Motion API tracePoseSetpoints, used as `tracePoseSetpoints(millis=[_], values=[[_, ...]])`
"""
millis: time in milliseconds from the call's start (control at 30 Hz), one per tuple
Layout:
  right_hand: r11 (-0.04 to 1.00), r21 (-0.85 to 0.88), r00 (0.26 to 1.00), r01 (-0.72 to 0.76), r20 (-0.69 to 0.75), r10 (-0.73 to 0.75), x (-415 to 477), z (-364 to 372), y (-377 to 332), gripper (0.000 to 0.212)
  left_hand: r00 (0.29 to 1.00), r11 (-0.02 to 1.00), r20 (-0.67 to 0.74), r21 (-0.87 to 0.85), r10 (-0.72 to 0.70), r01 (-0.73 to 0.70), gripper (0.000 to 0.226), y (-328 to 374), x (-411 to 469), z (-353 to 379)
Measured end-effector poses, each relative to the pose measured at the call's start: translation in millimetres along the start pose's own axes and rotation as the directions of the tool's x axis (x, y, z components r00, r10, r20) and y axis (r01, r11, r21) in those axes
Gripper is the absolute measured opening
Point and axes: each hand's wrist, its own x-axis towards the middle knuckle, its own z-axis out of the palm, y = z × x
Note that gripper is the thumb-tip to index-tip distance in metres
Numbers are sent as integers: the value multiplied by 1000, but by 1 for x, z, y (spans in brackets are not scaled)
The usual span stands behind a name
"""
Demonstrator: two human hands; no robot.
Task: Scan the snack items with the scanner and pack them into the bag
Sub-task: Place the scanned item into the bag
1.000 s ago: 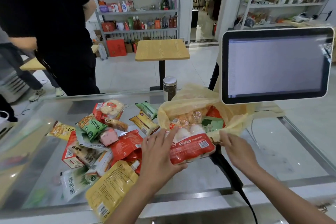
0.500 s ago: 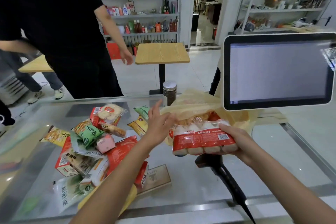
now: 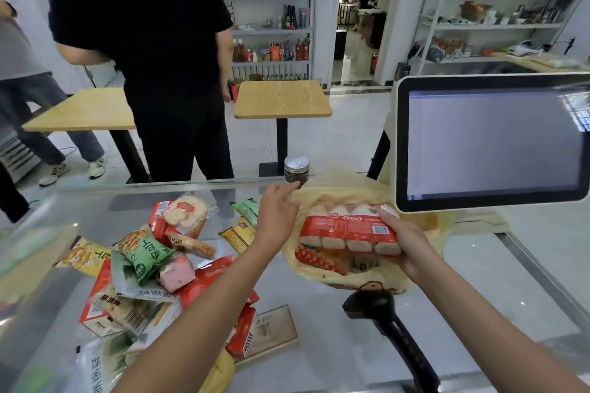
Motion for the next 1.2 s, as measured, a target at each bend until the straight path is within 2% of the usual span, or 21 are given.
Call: tracePoseSetpoints(millis=[133,267,333,467,600,700,733,800,967,1033,1133,1200], values=[[996,91,1000,18,-2,-17,21,13,5,23,995,999,-90,12,33,-32,22,1,2,1],[997,71,998,-15,69,10,40,20,0,46,991,999,-126,-22,37,-40,19,-1,1,2],[998,-63,997,-9,70,13,49,22,2,46,993,998,-116,-38,37,-42,17,-3,-1,2],[933,-359,1000,17,18,-11,62,26,7,52,995,997,-90,-66,-36,30,19,-11,-8,4],[785,-617,994,52,-47,-103,71,29,5,51,993,995,-92,-77,-69,62,21,-16,-12,4],[563,-822,979,83,-37,-199,69,28,5,51,993,994,-90,-75,-83,77,19,-21,-14,4],[492,-865,975,96,-17,-220,68,27,5,51,994,994,-78,-79,-79,73,18,-23,-15,4],[447,-885,972,128,23,-232,66,23,6,50,997,996,-57,-69,-60,56,17,-27,-20,4],[409,-872,914,268,97,-393,42,11,14,34,991,996,-107,32,-74,78,39,-39,-48,-4],[420,-821,861,387,158,-484,19,4,20,23,991,986,-129,161,-27,48,39,-45,-66,-10],[405,-771,787,491,194,-585,-21,-6,31,6,986,865,-93,496,140,-76,33,-51,-90,-17],[361,-796,769,485,192,-610,-40,-16,40,14,968,750,-52,642,245,-156,32,-49,-101,-17]])
